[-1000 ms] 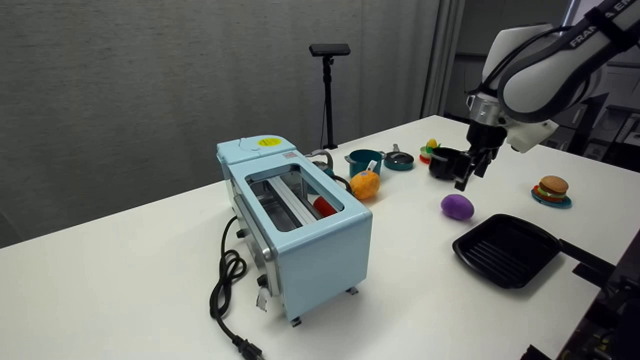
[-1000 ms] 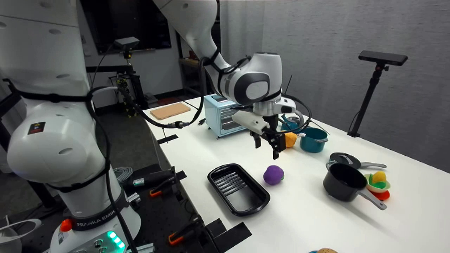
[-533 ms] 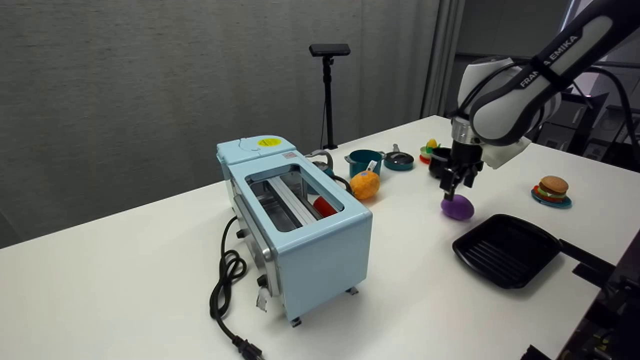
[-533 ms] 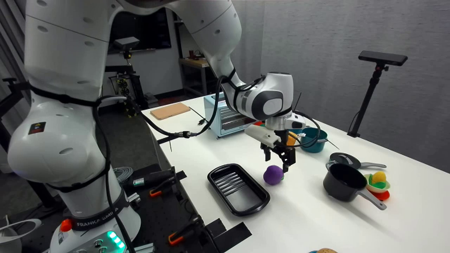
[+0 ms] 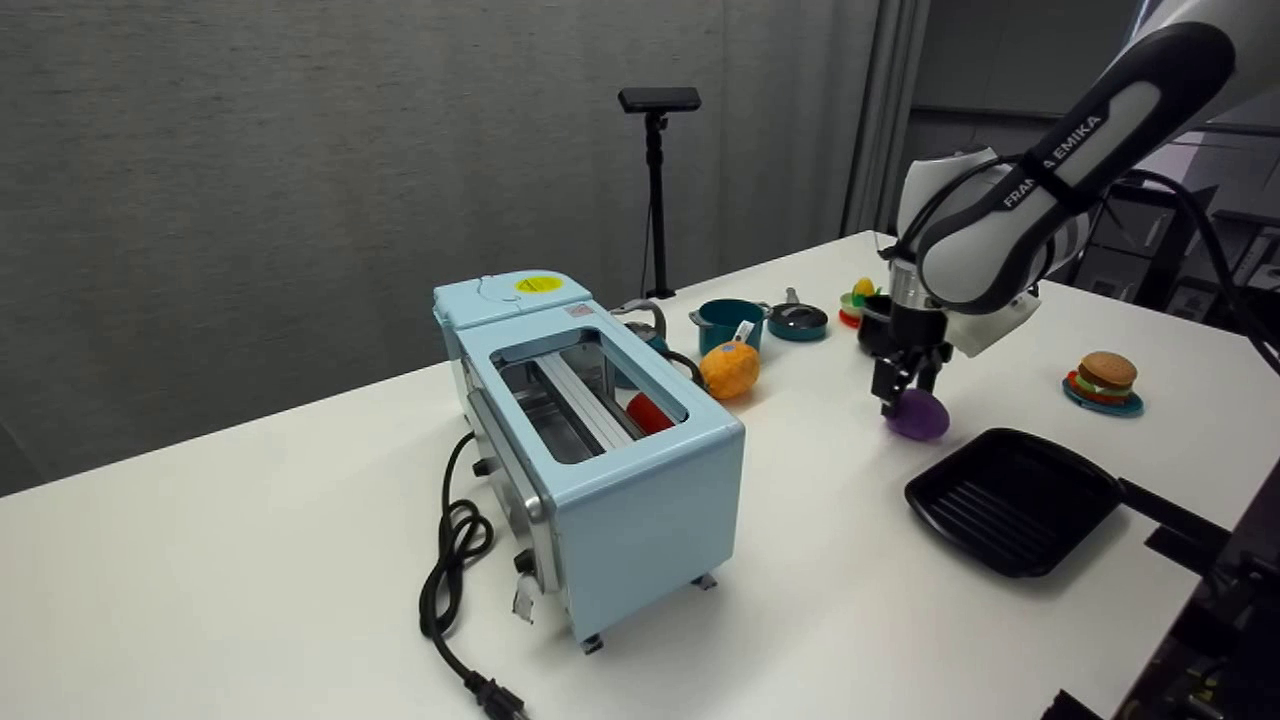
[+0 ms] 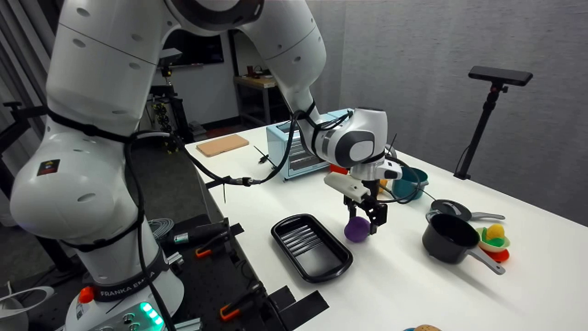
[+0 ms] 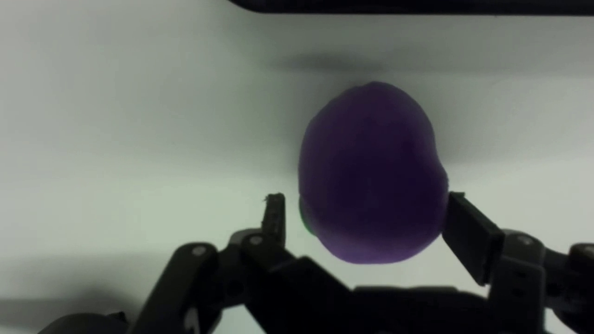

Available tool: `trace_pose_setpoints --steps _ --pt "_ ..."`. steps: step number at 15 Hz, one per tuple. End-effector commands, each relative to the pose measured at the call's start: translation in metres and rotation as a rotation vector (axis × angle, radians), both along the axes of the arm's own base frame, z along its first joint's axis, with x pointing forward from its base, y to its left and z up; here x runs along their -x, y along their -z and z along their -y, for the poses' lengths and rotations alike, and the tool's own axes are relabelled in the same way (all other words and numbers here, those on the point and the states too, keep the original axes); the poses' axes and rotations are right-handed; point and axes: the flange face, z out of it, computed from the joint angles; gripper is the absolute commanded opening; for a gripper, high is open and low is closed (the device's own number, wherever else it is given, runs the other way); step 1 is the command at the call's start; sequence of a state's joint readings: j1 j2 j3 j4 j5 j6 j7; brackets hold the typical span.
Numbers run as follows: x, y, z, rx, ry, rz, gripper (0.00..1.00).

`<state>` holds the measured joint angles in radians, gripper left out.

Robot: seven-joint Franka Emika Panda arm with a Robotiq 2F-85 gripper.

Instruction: Put the purple plush toy on the oven tray

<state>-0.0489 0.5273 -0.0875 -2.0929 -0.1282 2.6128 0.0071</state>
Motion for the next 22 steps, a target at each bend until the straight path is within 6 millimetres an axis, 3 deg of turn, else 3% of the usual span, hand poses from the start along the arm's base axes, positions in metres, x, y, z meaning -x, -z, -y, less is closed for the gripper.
trace_pose_setpoints --steps 1,5,9,15,22 --pt "-0.004 -0.014 -0.004 -0.028 0.009 -0.007 0.58" --pt "-0.008 -0.034 -0.011 -0.059 -0.002 0.028 0.27" --pt "-0.026 -0.064 -0.035 -0.12 -0.026 0.09 0.03" --pt "-0.044 -0.096 -0.094 -0.22 -0.129 0.124 0.05" --pt "-0.032 -0.111 -0.147 -0.271 -0.375 0.063 0.05"
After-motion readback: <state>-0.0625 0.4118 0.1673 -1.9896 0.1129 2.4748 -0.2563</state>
